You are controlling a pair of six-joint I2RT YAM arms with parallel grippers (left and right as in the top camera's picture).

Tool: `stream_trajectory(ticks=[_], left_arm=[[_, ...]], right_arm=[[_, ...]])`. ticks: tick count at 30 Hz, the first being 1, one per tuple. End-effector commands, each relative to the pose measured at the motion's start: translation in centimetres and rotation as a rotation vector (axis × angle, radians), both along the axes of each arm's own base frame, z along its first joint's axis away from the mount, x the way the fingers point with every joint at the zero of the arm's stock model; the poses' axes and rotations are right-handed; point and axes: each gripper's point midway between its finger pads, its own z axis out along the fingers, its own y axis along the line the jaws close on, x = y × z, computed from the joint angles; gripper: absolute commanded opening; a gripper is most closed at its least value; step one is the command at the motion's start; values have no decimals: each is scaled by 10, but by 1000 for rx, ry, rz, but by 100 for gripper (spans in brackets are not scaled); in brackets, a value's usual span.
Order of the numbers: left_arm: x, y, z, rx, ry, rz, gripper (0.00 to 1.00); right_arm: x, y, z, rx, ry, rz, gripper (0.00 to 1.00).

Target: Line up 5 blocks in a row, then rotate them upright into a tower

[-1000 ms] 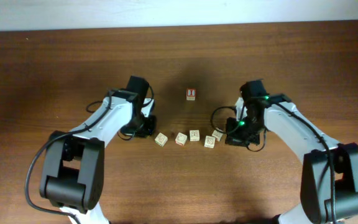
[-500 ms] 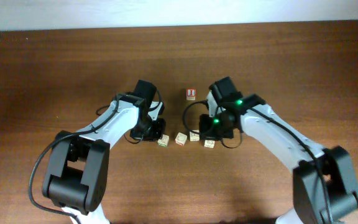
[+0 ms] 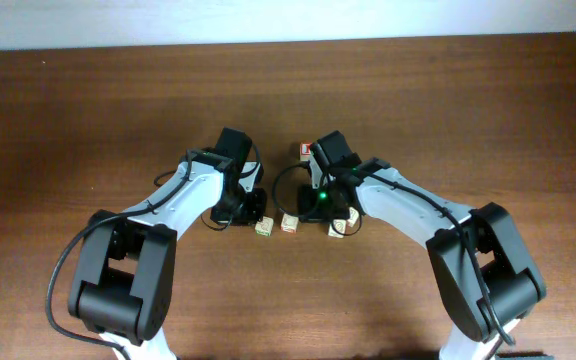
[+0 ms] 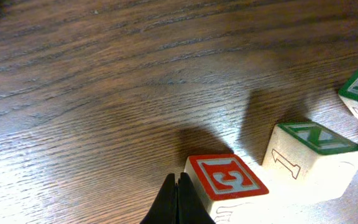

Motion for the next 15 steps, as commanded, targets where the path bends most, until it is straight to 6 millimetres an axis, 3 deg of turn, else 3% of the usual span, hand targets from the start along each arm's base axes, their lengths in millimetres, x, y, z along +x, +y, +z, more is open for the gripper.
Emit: stream_trajectory(ticks=[1, 10, 15], left_arm=[[-3, -1, -1, -15, 16, 18, 0], [-2, -2, -1, -16, 14, 25, 0], [-2, -2, -1, -16, 14, 25, 0]], right_arm=[[4, 2, -5, 1, 1, -5, 5], [-7, 15, -3, 29, 24, 33, 5], [-14, 10, -6, 7, 86, -36, 4]])
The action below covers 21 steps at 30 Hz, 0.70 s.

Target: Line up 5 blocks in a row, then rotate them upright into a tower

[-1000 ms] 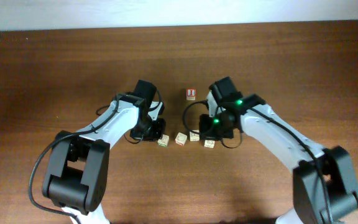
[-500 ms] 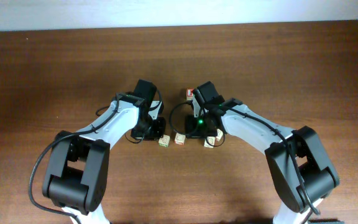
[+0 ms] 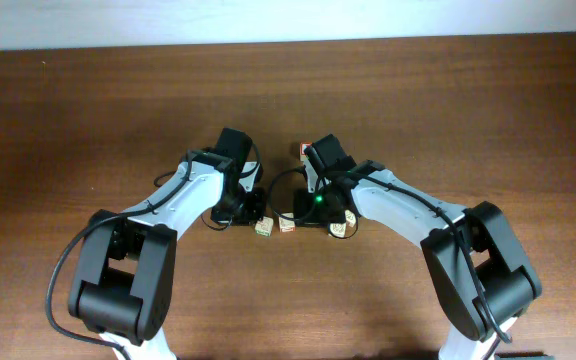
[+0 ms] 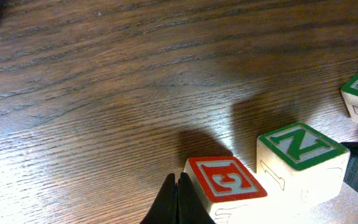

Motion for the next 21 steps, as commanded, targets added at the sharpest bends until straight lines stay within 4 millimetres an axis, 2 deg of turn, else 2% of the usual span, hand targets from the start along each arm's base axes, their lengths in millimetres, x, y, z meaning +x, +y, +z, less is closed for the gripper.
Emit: stream_trajectory(ticks=[1, 7, 11, 21], left_arm=[[-3, -1, -1, -15, 13, 7, 0], [-3, -1, -1, -15, 17, 22, 0], [-2, -2, -1, -15, 35, 95, 0], [2, -3, 0, -22, 29, 125, 0]], right_arm=[[-6, -2, -4, -23, 64, -61, 4], [-4, 2, -3, -14, 42, -38, 5], [-7, 6, -3, -13, 35, -15, 5], [-15, 16, -1, 14, 32, 46, 5]])
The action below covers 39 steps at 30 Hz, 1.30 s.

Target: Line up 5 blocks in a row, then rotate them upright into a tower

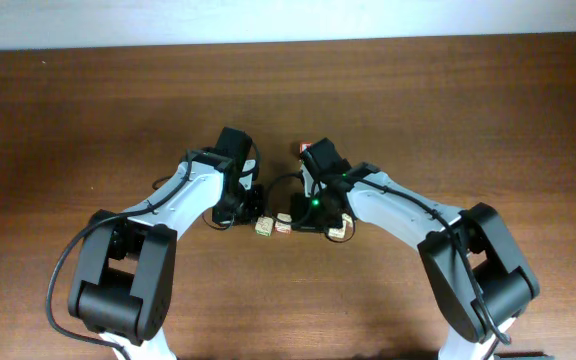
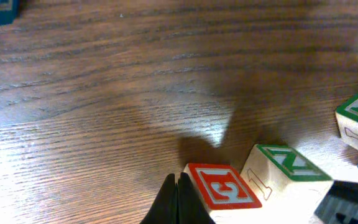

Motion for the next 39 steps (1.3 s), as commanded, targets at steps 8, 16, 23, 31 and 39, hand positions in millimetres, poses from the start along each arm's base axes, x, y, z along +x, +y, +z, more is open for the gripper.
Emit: stream_trajectory(ticks=[8, 16, 23, 31, 39], left_arm=[[5, -4, 0, -25, -3, 57, 0], [13, 22, -4, 76, -32, 92, 0], [17, 26, -4, 82, -35, 140, 0], [27, 30, -3, 79, -68, 174, 0], [27, 29, -3, 77, -69, 173, 0]], right_arm=[[-2, 12, 3, 20, -22, 66, 5], [48, -14, 22, -77, -188, 40, 5], [56, 13, 9, 28, -232, 132, 4], [37, 30, 4, 94, -159, 172, 4], [27, 37, 6, 120, -135, 199, 4]])
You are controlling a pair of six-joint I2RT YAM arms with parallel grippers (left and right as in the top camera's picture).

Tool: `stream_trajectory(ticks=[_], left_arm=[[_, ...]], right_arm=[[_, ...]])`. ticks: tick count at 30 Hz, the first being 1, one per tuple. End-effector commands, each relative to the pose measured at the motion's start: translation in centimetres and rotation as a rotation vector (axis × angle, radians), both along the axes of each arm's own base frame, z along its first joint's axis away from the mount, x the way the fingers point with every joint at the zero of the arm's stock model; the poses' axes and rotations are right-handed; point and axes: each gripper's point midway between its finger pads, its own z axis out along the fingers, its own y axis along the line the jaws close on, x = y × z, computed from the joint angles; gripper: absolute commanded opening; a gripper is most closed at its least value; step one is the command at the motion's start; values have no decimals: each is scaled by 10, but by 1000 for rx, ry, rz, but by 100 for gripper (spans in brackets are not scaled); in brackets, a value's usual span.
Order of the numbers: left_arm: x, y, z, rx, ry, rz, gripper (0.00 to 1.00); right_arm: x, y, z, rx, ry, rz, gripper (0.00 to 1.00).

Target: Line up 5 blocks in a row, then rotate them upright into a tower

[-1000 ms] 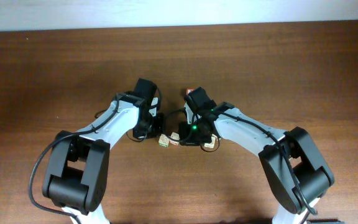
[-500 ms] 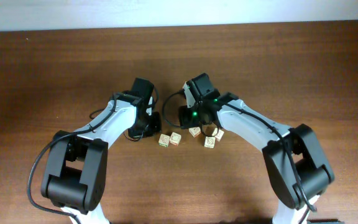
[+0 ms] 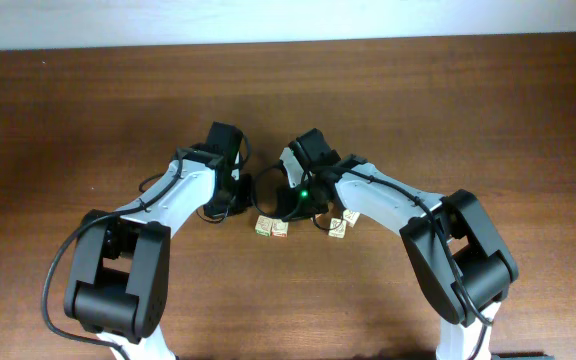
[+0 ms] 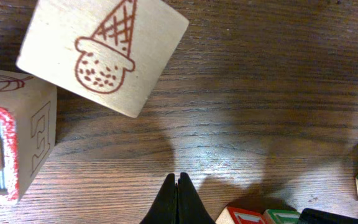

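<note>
Two small wooden blocks lie side by side at mid-table, a red-topped block (image 3: 263, 227) (image 4: 240, 216) and a green-topped block (image 3: 281, 229) (image 4: 283, 216). My left gripper (image 3: 236, 206) (image 4: 178, 180) is shut on nothing, its tip over bare wood just left of the red-topped block. My right gripper (image 3: 296, 208) hangs right behind the green-topped block, and one of its black fingers (image 4: 329, 216) shows beside that block. Whether it is open or shut is hidden. Two more blocks (image 3: 336, 228) (image 3: 351, 215) lie to the right.
The left wrist view also shows a pale block with an ice-cream cone drawing (image 4: 103, 53) and a red-and-blue block (image 4: 10, 152) standing close together. A further green-edged block sits at the right border. Both arms crowd the middle of the brown table (image 3: 88, 110).
My left gripper has pulled back from the red-topped block and stays shut; its camera now sees the ice-cream block and the red-and-blue block. My right arm has shifted further left.
At first the green-topped block stood apart from the red-topped one, with my shut left gripper against the red one. It then stood turned and nearer, with my right finger beside it. Then it touched the red block. Now they lie side by side, my left gripper withdrawn.
</note>
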Motion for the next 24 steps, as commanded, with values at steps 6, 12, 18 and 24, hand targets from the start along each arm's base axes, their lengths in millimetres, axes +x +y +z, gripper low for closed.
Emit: stream_trajectory(ticks=[6, 12, 18, 24], left_arm=[[-4, 3, -2, 6, 16, 17, 0], [-34, 8, -6, 24, 136, 11, 0], [-34, -4, -8, 21, 115, -22, 0], [-34, -19, -7, 3, 94, -59, 0]], right_arm=[[25, -11, 23, 8, -40, -40, 4], [6, -51, 41, -91, 101, -126, 4], [-36, -50, 7, -266, 158, -140, 4], [-35, -37, 4, -255, 165, -235, 4]])
